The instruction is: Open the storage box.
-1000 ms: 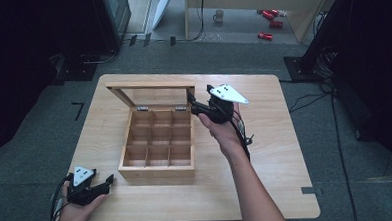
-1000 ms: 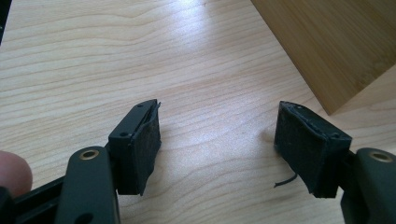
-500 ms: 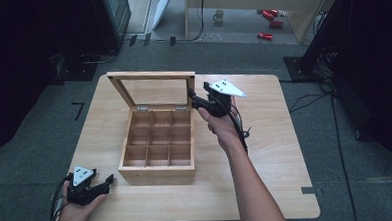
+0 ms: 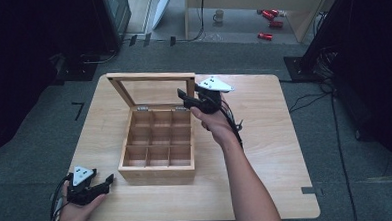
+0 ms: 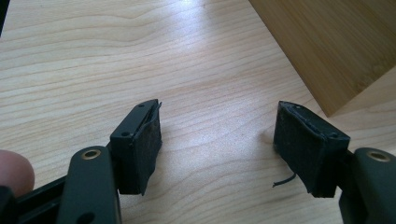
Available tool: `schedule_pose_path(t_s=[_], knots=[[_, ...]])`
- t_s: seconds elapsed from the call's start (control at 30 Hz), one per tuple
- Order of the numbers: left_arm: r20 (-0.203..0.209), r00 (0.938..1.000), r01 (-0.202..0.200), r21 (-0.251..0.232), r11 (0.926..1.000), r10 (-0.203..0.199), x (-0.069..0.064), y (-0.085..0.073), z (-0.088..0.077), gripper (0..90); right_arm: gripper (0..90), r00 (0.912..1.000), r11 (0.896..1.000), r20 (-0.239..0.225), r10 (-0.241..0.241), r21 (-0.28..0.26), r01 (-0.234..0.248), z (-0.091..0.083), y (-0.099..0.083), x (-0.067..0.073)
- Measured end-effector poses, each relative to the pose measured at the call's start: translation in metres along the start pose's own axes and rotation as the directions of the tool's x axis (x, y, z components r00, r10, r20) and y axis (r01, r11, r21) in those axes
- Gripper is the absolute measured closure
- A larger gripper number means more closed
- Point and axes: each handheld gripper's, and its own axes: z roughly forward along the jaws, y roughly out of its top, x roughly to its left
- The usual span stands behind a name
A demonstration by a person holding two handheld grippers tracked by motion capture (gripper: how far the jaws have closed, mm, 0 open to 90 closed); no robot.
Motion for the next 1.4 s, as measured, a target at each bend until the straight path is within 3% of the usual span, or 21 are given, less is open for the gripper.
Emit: schedule_pose_path(t_s=[0.2, 0.33, 0.67, 0.93, 1.17, 1.4], knots=[[0.001, 1.0, -0.004, 0.001, 1.0, 0.004, 0.0, 0.0, 0.0, 32.8, 61.4, 0.9993, 1.0, 0.032, 0.022, -0.02, -0.021, -0.002, 0.002, -0.011], [0.0, 1.0, -0.005, 0.002, 1.0, 0.005, 0.0, 0.001, 0.0, 32.9, 63.6, 0.9989, 1.0, 0.047, 0.009, -0.022, -0.008, 0.001, 0.004, -0.014], [-0.006, 0.9999, -0.008, 0.002, 1.0, 0.008, -0.001, 0.001, 0.001, 33.1, 66.7, 0.9861, 1.0, 0.165, -0.019, 0.005, 0.019, 0.017, 0.012, -0.011], [-0.007, 0.9998, -0.02, 0.007, 0.9998, 0.02, -0.002, 0.001, 0.001, 31.7, 67.1, 0.9768, 0.999, 0.212, 0.028, 0.021, -0.033, 0.033, 0.018, -0.018], [-0.017, 0.9997, -0.018, 0.028, 0.9995, 0.019, -0.002, 0.002, 0.003, 19.3, 66.8, 0.9647, 0.997, 0.256, 0.062, 0.023, -0.07, 0.046, 0.02, -0.021], [-0.039, 0.9992, -0.001, 0.041, 0.9992, 0.003, -0.002, 0.003, 0.004, 13.6, 66.7, 0.9567, 0.994, 0.275, 0.094, 0.019, -0.103, 0.057, 0.02, -0.027]])
